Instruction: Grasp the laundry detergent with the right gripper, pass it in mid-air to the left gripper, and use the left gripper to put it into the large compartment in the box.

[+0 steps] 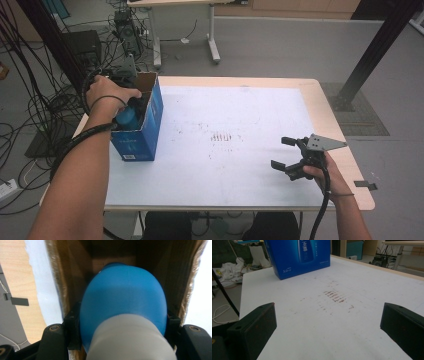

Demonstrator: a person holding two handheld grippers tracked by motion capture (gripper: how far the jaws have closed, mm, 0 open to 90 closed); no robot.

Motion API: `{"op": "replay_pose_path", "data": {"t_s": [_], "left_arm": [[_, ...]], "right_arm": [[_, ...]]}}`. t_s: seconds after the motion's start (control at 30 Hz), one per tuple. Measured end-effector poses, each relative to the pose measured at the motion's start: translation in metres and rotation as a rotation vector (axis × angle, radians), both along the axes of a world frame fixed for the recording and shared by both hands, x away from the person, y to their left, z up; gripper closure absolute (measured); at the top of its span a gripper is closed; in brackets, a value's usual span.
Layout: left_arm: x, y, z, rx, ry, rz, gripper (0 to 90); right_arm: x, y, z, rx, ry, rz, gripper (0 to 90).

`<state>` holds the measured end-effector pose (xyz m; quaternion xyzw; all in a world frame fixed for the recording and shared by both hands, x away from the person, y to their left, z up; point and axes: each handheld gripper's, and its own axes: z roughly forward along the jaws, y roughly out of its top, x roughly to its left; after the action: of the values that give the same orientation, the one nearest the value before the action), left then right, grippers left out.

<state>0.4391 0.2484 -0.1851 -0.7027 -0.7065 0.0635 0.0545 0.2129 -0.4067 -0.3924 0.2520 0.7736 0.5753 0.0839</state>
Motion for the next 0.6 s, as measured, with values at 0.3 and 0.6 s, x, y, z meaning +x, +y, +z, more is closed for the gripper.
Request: {"op": "replay_pose_path", "data": {"t_s": [0.3, 0.6], "left_arm": [[0.001, 0.000, -0.009, 0.001, 0.016, -0.003, 37.6], [0.002, 0.001, -0.014, -0.009, 0.021, 0.001, 37.6]], "right_arm": [[0.000, -0.001, 0.000, -0.001, -0.001, -0.003, 0.4], [0.000, 0.000, -0.001, -0.001, 0.000, -0.002, 0.4]]}}
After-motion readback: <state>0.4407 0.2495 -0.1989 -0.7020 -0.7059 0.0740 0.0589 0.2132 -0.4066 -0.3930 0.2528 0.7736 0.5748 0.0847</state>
